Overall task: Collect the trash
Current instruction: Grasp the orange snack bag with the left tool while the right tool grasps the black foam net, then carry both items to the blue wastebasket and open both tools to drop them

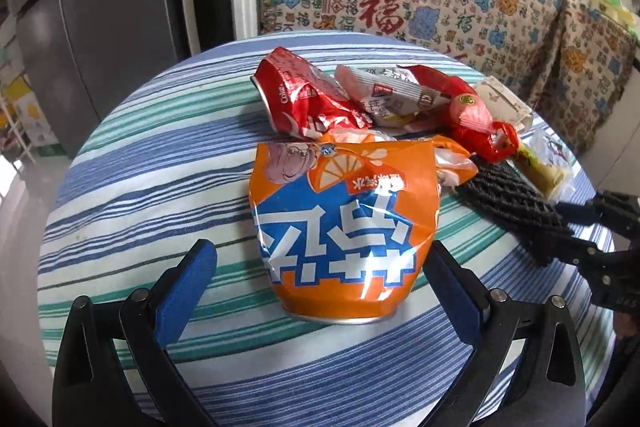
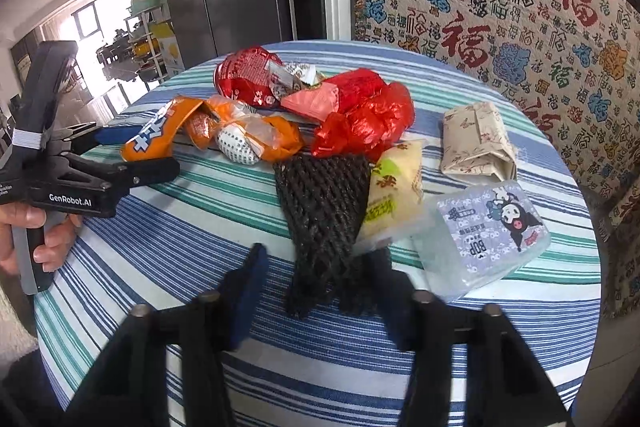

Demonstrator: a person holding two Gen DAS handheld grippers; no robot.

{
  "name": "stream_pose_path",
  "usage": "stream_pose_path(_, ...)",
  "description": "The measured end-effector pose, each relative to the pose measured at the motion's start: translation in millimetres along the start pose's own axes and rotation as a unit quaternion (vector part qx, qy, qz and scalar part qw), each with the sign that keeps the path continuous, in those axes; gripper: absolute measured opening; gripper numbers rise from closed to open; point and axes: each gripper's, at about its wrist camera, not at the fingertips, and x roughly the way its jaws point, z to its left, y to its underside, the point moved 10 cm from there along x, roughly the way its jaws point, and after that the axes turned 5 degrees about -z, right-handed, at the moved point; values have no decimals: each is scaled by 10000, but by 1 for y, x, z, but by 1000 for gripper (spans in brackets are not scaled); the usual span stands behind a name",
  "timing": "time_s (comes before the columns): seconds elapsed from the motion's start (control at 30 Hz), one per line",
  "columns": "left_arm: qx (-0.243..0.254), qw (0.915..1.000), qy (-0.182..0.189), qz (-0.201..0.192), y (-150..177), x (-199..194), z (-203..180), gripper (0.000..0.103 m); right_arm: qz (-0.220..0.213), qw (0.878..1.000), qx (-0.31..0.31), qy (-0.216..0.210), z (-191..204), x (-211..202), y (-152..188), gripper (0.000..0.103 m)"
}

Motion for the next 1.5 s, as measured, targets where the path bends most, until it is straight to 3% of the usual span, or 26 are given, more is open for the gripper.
stream_pose_path(0.07,-101,9999,98,-75,-2,-3,0,99,8,9999,167,-13,0,-4,3,16)
stream_pose_path(0.13,-151,9994,308,-99,-4,-6,-2,80,42,9992,314,-227,4,-14,6,15)
stream_pose_path(0.17,-166,9992,355,-74,-3,-7,-1,78,60,9989,353,-292,5,-20,8,15)
stream_pose_path(0.37,-15,9982,598,25,9,-26,-6,78,412,9963,417,-627,16,-41,40,20)
stream_pose_path(0.47,126,9985,532,64,14,-30,-7,79,291,9983,157,-477,17,-44,39,55)
stream_pose_path(0.73,146,9992,359,88,10,-19,-8,86,41,9980,-413,-477,34,-45,19,57)
stream_pose_path(0.77,112,9992,365,81,10,-19,-7,85,89,9980,-453,-432,35,-40,18,55)
stream_pose_path(0.8,65,9992,400,74,9,-19,-7,83,236,9978,-482,-384,34,-31,21,45)
stream_pose_path(0.87,-34,9991,424,46,7,-19,-5,82,577,9969,-483,-227,31,-17,31,16)
stream_pose_path(1.03,-168,9991,385,7,11,-21,-4,82,303,9991,-140,-273,24,-33,26,15)
stream_pose_path(1.27,-293,9984,477,-96,13,-40,-5,82,-51,9970,301,-705,33,-67,19,15)
stream_pose_path(1.5,-342,9954,802,-388,5,-74,-17,82,-747,9901,776,-894,21,-119,-4,15)
